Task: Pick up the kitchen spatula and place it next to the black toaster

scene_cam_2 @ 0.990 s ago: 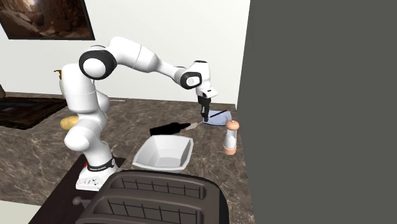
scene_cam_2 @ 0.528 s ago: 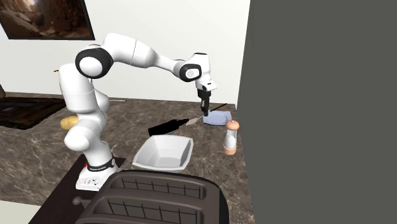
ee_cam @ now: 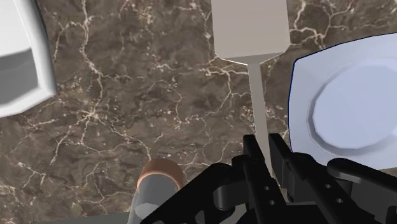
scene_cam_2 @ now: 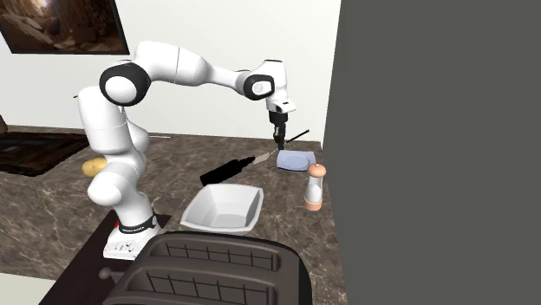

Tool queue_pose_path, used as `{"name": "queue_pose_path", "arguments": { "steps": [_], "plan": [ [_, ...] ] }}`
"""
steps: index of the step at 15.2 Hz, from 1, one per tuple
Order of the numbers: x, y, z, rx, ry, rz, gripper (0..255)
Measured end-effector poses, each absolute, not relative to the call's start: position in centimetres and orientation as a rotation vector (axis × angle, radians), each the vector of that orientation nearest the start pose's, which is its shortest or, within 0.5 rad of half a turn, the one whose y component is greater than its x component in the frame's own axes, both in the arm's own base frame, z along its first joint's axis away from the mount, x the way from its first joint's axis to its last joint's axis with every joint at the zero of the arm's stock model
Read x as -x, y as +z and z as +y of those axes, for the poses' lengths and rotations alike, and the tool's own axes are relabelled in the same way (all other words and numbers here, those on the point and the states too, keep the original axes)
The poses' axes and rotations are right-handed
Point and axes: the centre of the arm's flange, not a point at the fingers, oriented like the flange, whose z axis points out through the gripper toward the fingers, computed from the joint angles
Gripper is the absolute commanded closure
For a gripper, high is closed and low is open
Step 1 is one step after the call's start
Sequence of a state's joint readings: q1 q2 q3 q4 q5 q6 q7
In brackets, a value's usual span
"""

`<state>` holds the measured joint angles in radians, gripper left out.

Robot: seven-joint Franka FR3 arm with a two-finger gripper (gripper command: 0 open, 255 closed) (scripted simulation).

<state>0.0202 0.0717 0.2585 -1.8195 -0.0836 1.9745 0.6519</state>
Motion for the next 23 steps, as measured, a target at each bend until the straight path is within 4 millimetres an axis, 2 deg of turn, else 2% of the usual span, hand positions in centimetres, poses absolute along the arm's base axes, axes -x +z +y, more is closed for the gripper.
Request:
{"name": "queue_pose_path", "arguments": {
  "steps": [23],
  "plan": [
    [-57.3,62.1,15.5,3.106,-0.164,0.541,255]
  ]
}}
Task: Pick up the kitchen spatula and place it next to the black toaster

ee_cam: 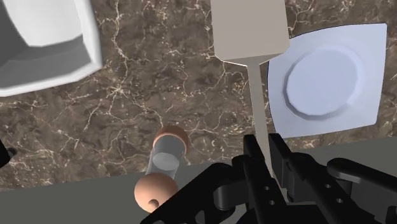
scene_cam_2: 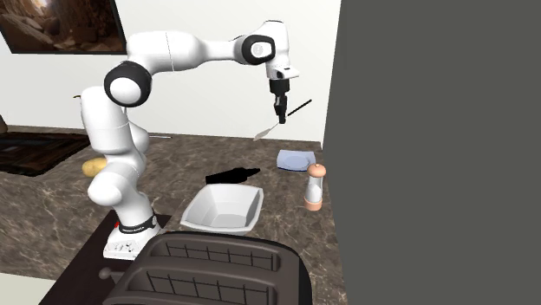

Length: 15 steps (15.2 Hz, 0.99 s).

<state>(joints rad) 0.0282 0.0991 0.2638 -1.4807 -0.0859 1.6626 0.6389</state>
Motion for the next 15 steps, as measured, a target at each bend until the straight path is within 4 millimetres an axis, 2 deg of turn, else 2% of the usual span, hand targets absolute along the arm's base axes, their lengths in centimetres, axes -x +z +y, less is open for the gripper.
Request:
{"name": "queue_pose_path", "arguments": {
  "steps": [4,5,7,15],
  "plan": [
    [-57.3,64.5,15.5,3.105,-0.164,0.541,255],
    [-57.3,64.7,14.8,3.105,-0.164,0.542,255],
    [-57.5,64.7,12.7,3.105,-0.164,0.542,255],
    [-57.9,65.0,2.5,3.105,-0.164,0.544,255]
  ]
}}
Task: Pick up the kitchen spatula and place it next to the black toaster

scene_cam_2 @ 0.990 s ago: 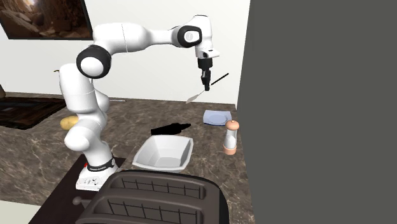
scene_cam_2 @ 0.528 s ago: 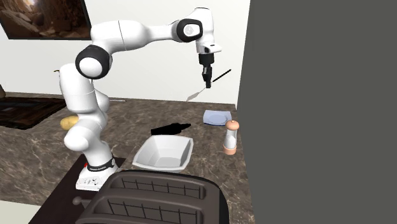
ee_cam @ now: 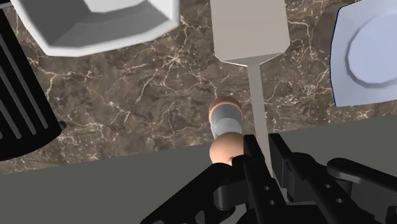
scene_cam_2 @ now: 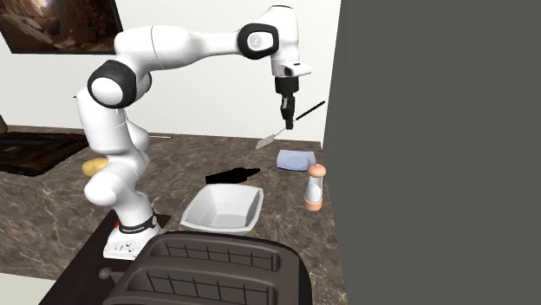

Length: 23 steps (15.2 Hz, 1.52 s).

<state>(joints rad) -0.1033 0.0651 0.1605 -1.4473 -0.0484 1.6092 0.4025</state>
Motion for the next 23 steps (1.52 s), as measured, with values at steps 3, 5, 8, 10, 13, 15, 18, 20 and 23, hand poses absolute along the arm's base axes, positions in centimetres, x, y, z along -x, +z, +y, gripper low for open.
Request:
{"name": "queue_pose_path", "arguments": {
  "steps": [3,5,8,10,13,15,18,20,23],
  "plan": [
    [-58.6,64.6,-1.3,3.105,-0.164,0.543,255],
    [-58.6,64.7,-4.2,3.105,-0.163,0.544,255],
    [-58.9,64.7,-8.0,3.106,-0.164,0.543,255],
    [-58.9,64.5,-10.6,3.105,-0.163,0.543,255],
    [-59.2,64.8,-14.6,3.105,-0.163,0.543,255],
    [-59.2,65.1,-17.3,3.105,-0.164,0.544,255],
    [-59.5,64.9,-21.5,3.105,-0.164,0.544,255],
    [-59.9,65.0,-23.9,3.105,-0.163,0.543,255],
    [-60.1,64.9,-28.1,3.105,-0.163,0.544,255]
  ]
}}
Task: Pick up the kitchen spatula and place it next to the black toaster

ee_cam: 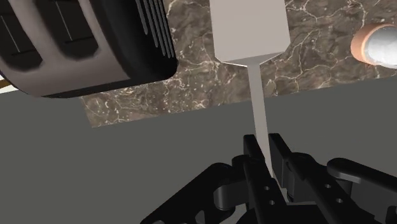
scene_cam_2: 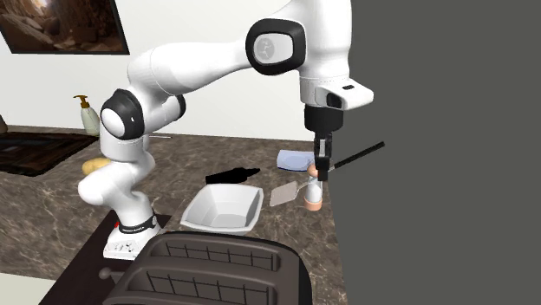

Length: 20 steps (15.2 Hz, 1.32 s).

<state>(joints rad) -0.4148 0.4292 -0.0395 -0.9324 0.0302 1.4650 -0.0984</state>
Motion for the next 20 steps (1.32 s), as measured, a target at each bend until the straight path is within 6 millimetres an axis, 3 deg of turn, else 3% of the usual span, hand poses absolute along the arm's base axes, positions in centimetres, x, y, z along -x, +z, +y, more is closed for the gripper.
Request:
{"name": "queue_pose_path", "arguments": {
  "steps": [3,5,20],
  "plan": [
    [-60.6,64.7,-31.7,3.104,-0.162,0.541,255],
    [-60.3,64.1,-32.7,3.105,-0.161,0.542,255],
    [-60.2,56.5,-33.1,3.105,-0.163,0.541,255]
  ]
}}
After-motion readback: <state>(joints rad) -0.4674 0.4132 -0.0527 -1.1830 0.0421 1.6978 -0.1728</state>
